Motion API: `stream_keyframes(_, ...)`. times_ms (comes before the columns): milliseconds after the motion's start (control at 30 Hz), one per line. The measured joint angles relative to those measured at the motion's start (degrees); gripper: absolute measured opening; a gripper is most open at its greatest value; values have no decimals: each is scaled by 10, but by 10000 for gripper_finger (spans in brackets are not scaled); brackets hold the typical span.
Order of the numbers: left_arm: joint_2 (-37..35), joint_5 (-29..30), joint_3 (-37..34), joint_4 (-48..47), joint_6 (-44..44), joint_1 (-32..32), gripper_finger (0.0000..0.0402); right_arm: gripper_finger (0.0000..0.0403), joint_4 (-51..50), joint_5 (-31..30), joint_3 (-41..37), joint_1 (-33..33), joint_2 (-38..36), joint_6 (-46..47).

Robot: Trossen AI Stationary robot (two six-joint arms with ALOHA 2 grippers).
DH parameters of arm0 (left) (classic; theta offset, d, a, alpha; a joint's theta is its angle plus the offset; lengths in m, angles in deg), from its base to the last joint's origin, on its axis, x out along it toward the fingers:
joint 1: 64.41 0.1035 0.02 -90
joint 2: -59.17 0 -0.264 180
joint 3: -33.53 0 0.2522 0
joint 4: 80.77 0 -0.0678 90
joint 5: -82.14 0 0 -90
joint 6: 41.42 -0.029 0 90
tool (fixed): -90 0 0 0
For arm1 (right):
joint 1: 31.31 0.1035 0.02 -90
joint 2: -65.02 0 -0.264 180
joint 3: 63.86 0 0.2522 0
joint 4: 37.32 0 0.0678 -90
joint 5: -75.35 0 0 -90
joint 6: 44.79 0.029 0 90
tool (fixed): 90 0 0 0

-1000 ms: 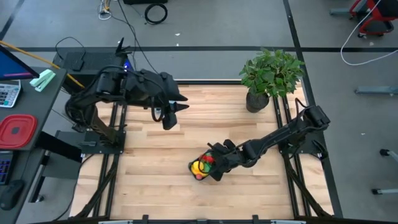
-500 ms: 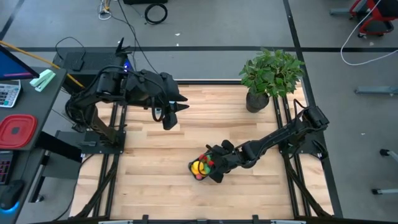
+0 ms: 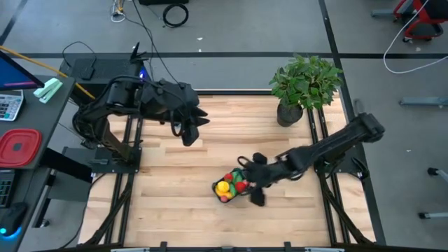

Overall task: Pick and placing Produce into tupperware
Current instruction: Return to Home Position

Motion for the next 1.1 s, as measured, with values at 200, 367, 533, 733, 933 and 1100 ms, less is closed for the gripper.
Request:
stream_keyframes(200, -33, -8, 0, -106, 42, -18, 110, 264, -126, 3, 36, 27, -147, -6)
stream_keyframes(367, -101, -5, 0, -148, 88, -41, 111, 265, -150, -75, 26, 68, -310, -37)
stream_keyframes(533, -188, 50, 0, -149, 95, -105, 112, 264, -152, -129, -14, 127, -437, -67)
stream_keyframes(733, -272, 150, -28, -149, 117, -175, 108, 263, -115, -201, -135, 163, -518, -41)
stream_keyframes(933, -339, 223, -227, -134, 166, -200, 102, 263, -7, -216, -262, 167, -543, -25)
stream_keyframes(1100, -400, 259, -457, 50, 142, -216, 98, 263, 91, -217, -308, 167, -542, -39)
